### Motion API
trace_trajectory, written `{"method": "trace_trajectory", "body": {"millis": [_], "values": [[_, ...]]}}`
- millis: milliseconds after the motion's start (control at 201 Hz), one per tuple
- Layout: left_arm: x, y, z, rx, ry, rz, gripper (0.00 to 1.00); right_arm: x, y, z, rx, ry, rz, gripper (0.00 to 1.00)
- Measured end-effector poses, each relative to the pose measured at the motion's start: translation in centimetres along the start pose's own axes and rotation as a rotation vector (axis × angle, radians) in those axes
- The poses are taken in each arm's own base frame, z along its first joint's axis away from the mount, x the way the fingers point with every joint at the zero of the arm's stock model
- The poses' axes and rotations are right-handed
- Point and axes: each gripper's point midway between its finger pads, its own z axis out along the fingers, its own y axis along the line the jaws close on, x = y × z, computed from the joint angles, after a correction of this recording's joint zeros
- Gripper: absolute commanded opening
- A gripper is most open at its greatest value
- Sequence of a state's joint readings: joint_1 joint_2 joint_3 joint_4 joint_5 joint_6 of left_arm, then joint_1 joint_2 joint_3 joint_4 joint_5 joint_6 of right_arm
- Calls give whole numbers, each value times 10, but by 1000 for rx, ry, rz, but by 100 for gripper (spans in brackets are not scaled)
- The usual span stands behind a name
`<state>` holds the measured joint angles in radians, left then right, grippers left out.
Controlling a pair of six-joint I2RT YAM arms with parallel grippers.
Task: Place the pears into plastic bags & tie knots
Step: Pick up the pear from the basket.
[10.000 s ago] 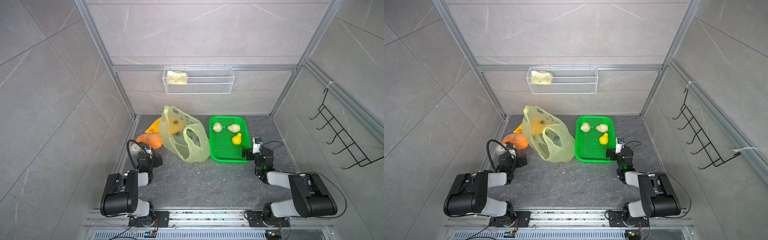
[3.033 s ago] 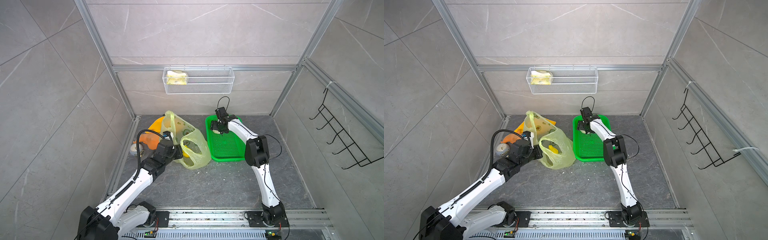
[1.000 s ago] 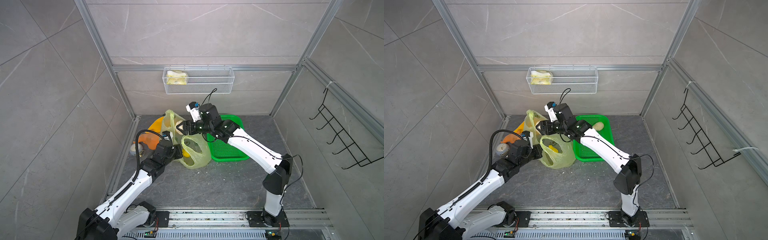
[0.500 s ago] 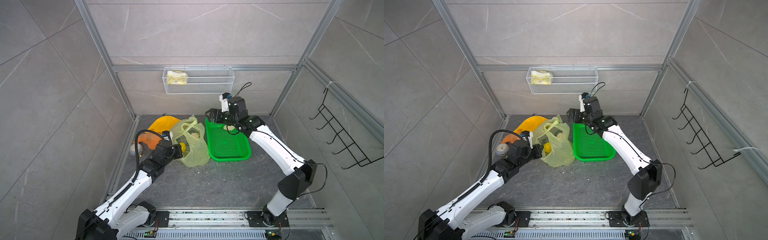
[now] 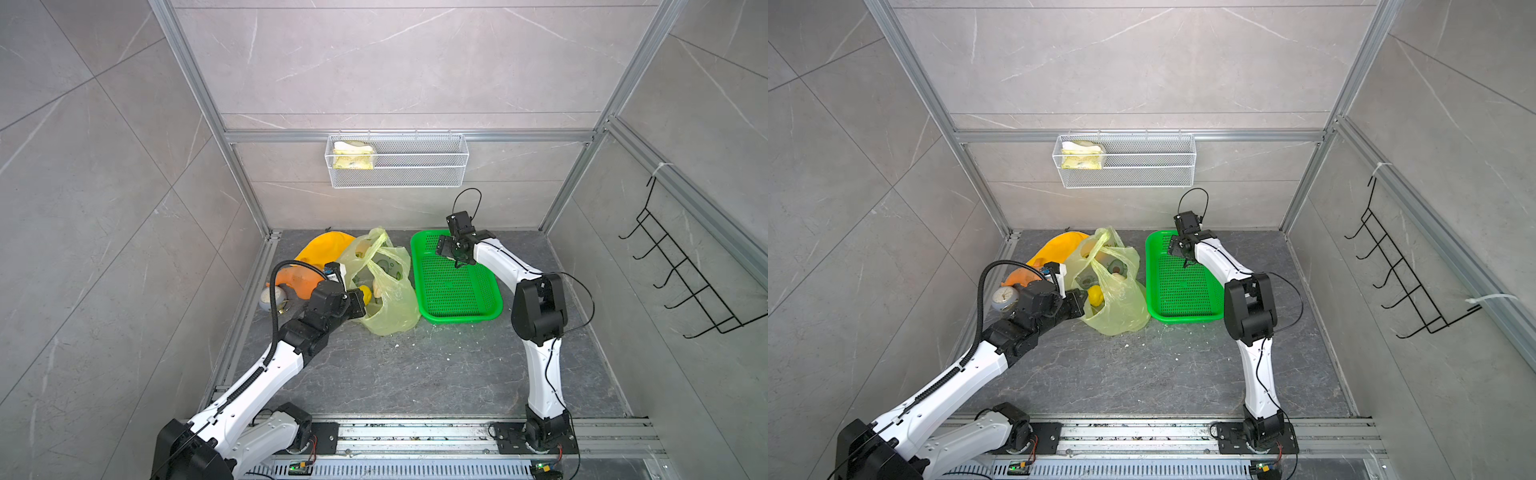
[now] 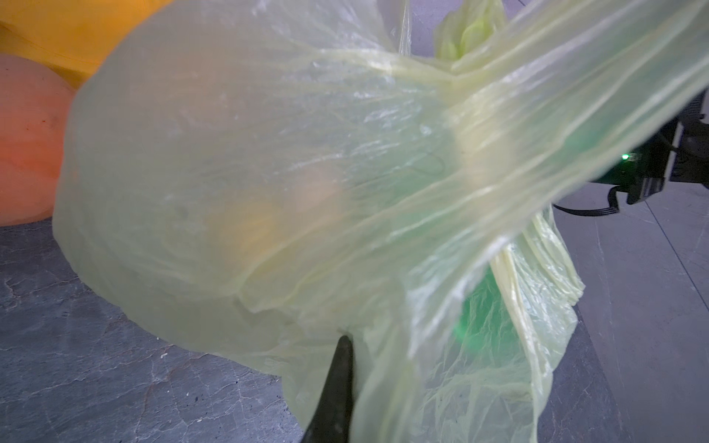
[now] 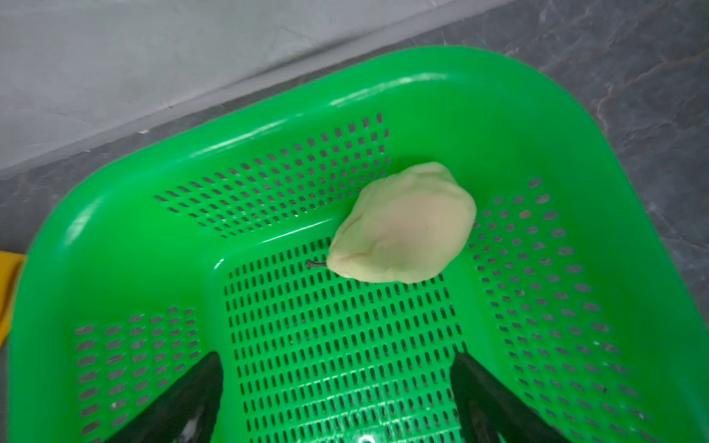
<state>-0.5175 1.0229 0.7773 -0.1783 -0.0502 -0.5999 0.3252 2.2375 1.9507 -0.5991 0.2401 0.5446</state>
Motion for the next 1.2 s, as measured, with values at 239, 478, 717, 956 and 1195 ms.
{"method": "trace_trajectory", "body": {"millis": [239,478,717,956,1195], "values": [[-3,-2,-4,9,-13,-1,0,-29,-10,10,85,-46,88,96],[-2,-1,-4,7,-11,-3,0,-23,-29,41,163,-1,158,96],[-2,-1,-4,6,-10,-3,0,0,-33,73,189,71,159,89],[-1,0,-4,4,-7,-3,0,16,-31,81,168,117,140,47],[-1,0,-4,3,-6,-3,0,20,-32,46,93,99,101,27]]}}
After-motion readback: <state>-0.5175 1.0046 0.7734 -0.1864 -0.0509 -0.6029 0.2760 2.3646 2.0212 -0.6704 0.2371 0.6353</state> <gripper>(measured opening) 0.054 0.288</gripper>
